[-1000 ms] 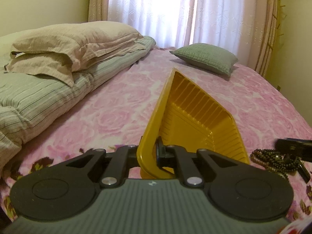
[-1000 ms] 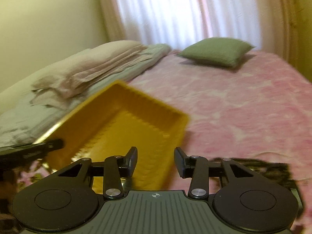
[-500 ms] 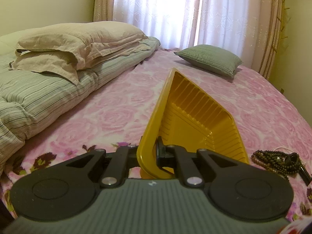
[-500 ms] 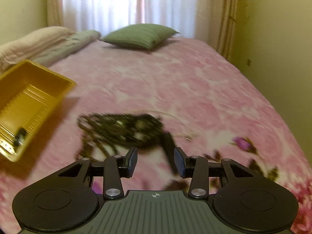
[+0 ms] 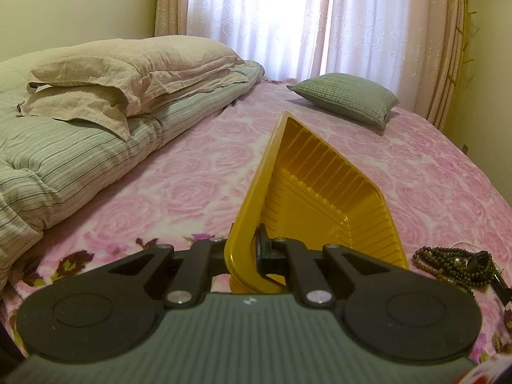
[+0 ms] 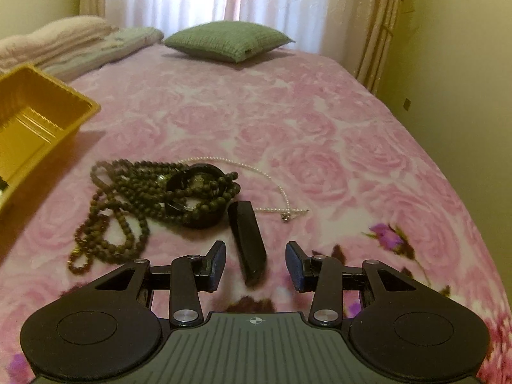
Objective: Organize jewelry
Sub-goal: 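Grasp the black rectangular piece with the right gripper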
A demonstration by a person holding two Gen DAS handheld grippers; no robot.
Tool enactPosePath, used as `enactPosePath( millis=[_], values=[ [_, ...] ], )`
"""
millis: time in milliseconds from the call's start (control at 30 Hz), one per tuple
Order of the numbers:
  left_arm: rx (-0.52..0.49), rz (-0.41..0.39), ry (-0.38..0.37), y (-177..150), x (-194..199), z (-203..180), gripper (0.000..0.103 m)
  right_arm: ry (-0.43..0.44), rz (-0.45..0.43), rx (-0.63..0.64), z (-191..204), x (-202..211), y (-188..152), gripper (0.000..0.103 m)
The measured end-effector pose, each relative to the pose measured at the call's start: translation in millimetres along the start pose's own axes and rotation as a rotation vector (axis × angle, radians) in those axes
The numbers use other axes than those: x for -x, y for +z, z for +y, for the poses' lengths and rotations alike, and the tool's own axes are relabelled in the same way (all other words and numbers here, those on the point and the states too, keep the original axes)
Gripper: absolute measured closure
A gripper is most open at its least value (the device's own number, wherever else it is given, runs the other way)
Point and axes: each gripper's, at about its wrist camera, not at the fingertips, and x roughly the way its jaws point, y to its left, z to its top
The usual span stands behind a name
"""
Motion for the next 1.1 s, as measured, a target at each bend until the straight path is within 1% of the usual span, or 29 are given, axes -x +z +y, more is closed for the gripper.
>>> enactPosePath(
  millis=[167, 233, 267, 300, 533, 600, 767, 933, 1033, 1100],
  values=[
    [0.000, 0.001, 0.002, 0.5, 0.2, 0.0, 0.096, 0.013, 0.021, 0.041, 1.2, -18.5, 2.8, 0.061],
    [0.002, 0.003, 0.002, 0.4, 0.0, 0.4, 0.096, 0.016, 0.026, 0.042, 1.5, -21.6, 2.5, 0.063],
    [0.002, 0.004, 0.003, 0.1, 0.0, 0.5, 0.096, 0.020, 0.029, 0.037, 1.4, -22.3, 2.7, 0.075],
    [0.002, 0.004, 0.005, -0.5, 0.0, 0.5, 0.096, 0.021, 0.036, 0.033, 1.3, -23.1, 2.5, 0.080],
    [0.003, 0.004, 0.006, -1.4, -0.2, 1.3, 0.096, -0.016, 0.041, -0.017, 0.3, -11.3, 0.1, 0.082],
    [0.004, 0.004, 0.007, -1.8, 0.0, 1.2, 0.096, -0.033, 0.029, -0.029, -0.1, -4.3, 0.2, 0.082],
    [0.004, 0.004, 0.007, -1.7, 0.1, 0.9, 0.096, -0.034, -0.019, -0.059, -0.5, 16.2, 5.6, 0.082],
    [0.006, 0.005, 0.008, -1.6, 0.3, 0.9, 0.096, 0.023, -0.075, -0.065, 11.9, 35.8, 22.0, 0.082],
    [0.006, 0.006, 0.008, -1.6, 0.0, 1.9, 0.096, 0.106, -0.099, -0.059, 30.8, 43.9, 36.0, 0.082],
    [0.008, 0.007, 0.009, -2.5, 0.4, 1.9, 0.096, 0.181, -0.106, -0.055, 48.5, 45.9, 44.9, 0.082]
  ],
)
